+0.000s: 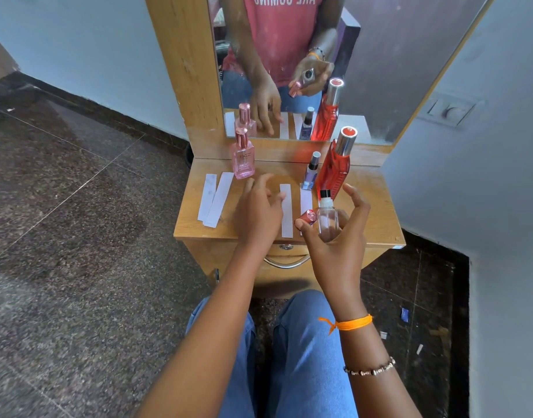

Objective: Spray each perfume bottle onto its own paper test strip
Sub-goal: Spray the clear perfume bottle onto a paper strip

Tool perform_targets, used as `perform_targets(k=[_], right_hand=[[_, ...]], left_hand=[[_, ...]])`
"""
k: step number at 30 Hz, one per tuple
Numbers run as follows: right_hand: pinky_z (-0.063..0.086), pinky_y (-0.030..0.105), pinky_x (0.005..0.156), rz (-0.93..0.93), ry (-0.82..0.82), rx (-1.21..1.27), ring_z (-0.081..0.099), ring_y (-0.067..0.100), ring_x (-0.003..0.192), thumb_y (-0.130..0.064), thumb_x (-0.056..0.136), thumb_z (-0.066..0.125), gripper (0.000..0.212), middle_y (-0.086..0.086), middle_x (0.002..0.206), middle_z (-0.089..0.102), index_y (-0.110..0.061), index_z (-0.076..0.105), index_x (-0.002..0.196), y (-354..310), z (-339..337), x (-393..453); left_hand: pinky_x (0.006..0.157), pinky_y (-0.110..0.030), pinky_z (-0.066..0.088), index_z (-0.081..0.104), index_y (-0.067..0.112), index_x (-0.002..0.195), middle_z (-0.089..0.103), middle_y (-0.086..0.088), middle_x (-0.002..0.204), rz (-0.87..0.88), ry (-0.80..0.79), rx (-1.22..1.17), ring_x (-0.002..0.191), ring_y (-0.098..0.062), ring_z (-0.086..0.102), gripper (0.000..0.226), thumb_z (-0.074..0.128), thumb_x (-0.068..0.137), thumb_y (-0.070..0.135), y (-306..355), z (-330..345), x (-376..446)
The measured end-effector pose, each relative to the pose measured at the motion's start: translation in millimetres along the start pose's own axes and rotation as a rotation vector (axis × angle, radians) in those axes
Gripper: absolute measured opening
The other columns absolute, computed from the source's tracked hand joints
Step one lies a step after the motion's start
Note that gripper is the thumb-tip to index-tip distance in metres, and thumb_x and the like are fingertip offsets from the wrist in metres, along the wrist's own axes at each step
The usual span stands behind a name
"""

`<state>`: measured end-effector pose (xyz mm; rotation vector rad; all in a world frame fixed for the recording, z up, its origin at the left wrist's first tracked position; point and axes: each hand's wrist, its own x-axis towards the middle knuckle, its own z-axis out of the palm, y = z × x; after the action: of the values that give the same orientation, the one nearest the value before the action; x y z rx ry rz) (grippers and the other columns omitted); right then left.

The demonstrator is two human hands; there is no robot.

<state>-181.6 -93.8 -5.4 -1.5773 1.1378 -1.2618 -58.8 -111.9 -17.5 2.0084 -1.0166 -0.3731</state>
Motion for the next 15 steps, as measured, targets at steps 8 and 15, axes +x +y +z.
perform_targets(k=[8, 15], right_hand=[[0.056, 0.027, 0.066, 0.068, -0.050, 0.164, 0.066, 0.012, 0.068, -0.005, 0.075, 0.078, 0.074, -0.004, 0.079, 0.066, -0.022, 0.033, 0.132, -6, -5, 1], [0.054, 0.035, 0.063, 0.080, -0.198, 0.173, 0.064, 0.015, 0.066, -0.005, 0.076, 0.075, 0.072, 0.001, 0.079, 0.064, -0.026, 0.033, 0.130, -2, -15, 1]], left_hand=[[0.085, -0.015, 0.047, 0.063, 0.040, 0.106, 0.068, 0.013, 0.104, 0.089, -0.494, -0.492, 0.099, 0.000, 0.062, 0.045, 0.051, 0.090, 0.000, -3, -37, -41], [0.086, -0.018, 0.048, 0.054, 0.051, 0.112, 0.067, 0.009, 0.111, 0.147, -0.510, -0.508, 0.102, -0.003, 0.063, 0.060, 0.058, 0.085, -0.003, -4, -44, -54]])
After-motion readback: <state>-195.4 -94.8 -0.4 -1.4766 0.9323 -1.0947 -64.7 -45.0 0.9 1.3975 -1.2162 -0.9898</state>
